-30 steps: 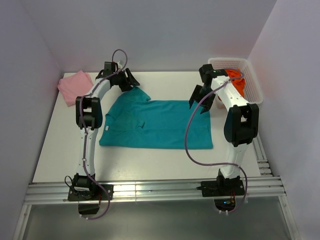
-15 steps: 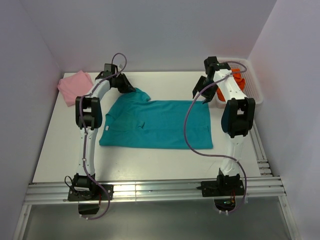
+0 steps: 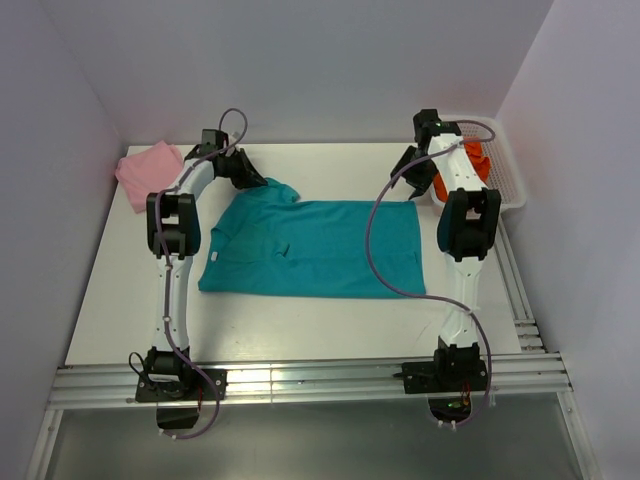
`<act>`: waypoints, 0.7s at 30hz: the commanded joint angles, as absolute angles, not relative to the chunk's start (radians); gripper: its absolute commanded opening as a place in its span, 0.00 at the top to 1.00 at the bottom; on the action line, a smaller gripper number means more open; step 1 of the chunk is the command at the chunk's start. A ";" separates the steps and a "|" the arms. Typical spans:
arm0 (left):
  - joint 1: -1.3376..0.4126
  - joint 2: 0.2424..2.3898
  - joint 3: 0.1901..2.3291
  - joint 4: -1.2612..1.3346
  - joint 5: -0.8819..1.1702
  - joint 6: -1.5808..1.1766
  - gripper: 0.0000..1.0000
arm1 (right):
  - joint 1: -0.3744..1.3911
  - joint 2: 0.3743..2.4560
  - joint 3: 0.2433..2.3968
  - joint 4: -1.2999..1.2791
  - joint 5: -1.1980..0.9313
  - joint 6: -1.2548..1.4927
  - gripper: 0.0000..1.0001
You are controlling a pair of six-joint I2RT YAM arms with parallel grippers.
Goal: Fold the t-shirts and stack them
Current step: Fold the tshirt
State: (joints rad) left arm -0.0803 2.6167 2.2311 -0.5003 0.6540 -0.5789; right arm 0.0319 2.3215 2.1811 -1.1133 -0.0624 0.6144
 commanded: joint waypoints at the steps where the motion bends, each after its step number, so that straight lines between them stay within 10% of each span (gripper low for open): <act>1: -0.066 2.543 2.232 -0.505 0.690 -0.552 1.00 | 0.026 2.373 2.259 -1.140 -0.002 0.638 0.36; 21: -0.035 2.487 2.187 -0.502 0.719 -0.548 1.00 | 0.023 2.516 2.309 -1.204 0.192 0.696 0.43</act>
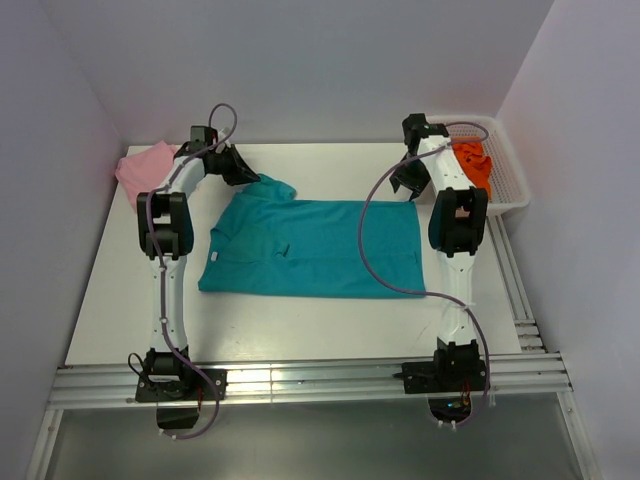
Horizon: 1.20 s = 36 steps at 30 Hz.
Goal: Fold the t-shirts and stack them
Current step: Fold the tshirt
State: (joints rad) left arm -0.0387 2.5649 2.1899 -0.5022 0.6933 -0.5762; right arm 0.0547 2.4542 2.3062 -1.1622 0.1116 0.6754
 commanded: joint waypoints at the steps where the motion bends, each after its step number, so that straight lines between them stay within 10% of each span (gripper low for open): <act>1: -0.034 2.484 2.187 -0.505 0.721 -0.546 1.00 | 0.023 2.514 2.306 -1.203 0.196 0.699 0.43; 36: 0.064 2.450 2.198 -0.514 0.716 -0.532 1.00 | 0.029 2.554 2.381 -1.266 0.195 0.701 0.39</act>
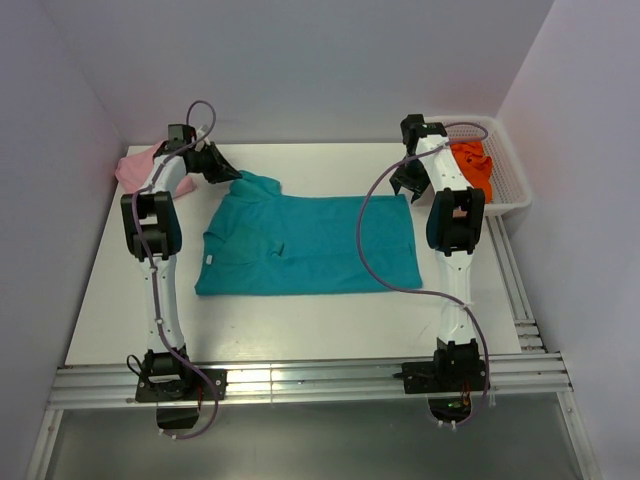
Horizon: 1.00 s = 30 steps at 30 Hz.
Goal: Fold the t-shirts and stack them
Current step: Fold the tshirt
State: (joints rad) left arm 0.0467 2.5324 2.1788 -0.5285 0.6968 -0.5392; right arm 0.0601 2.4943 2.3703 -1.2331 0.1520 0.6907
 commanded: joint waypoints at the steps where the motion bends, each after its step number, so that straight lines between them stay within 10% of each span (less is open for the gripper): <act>1: 0.066 2.448 2.197 -0.511 0.718 -0.529 1.00 | 0.029 2.556 2.384 -1.269 0.193 0.700 0.39; 30: 0.041 2.457 2.163 -0.428 0.879 -0.589 1.00 | 0.043 2.622 2.482 -1.144 0.005 0.719 0.53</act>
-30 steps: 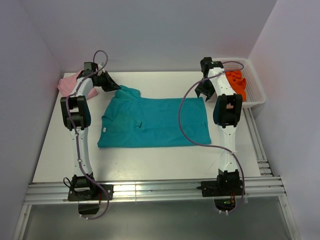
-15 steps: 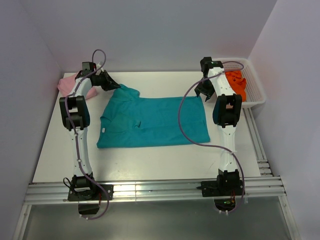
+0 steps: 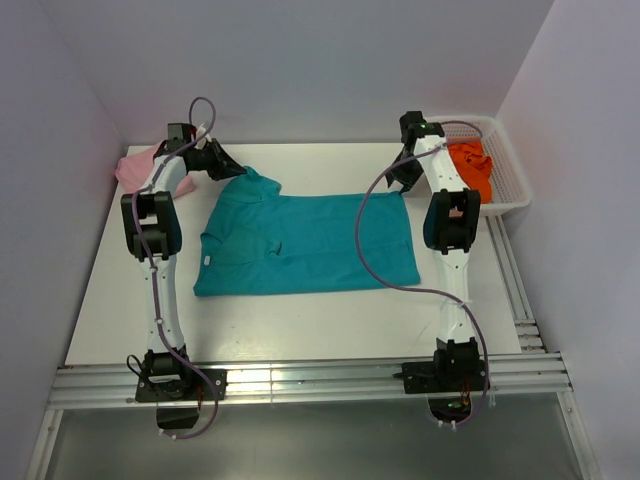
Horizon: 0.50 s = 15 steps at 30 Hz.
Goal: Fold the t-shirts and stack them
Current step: Fold the tshirt
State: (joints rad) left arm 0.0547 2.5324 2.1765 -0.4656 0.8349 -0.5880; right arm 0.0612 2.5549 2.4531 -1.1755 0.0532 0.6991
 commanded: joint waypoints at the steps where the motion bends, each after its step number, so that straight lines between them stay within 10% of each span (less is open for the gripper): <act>1: 0.040 2.456 2.161 -0.429 0.879 -0.589 1.00 | 0.043 2.626 2.487 -1.137 0.005 0.726 0.52; 6: 0.038 2.453 2.160 -0.433 0.880 -0.589 1.00 | 0.041 2.671 2.577 -1.212 0.046 0.741 0.59; 15: 0.037 2.445 2.148 -0.440 0.884 -0.580 1.00 | 0.054 2.654 2.577 -1.304 0.172 0.637 0.34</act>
State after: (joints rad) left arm 0.0395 2.5290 2.1525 -0.4561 0.8528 -0.5907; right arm 0.0788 2.6392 2.5603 -1.1877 0.0834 0.6811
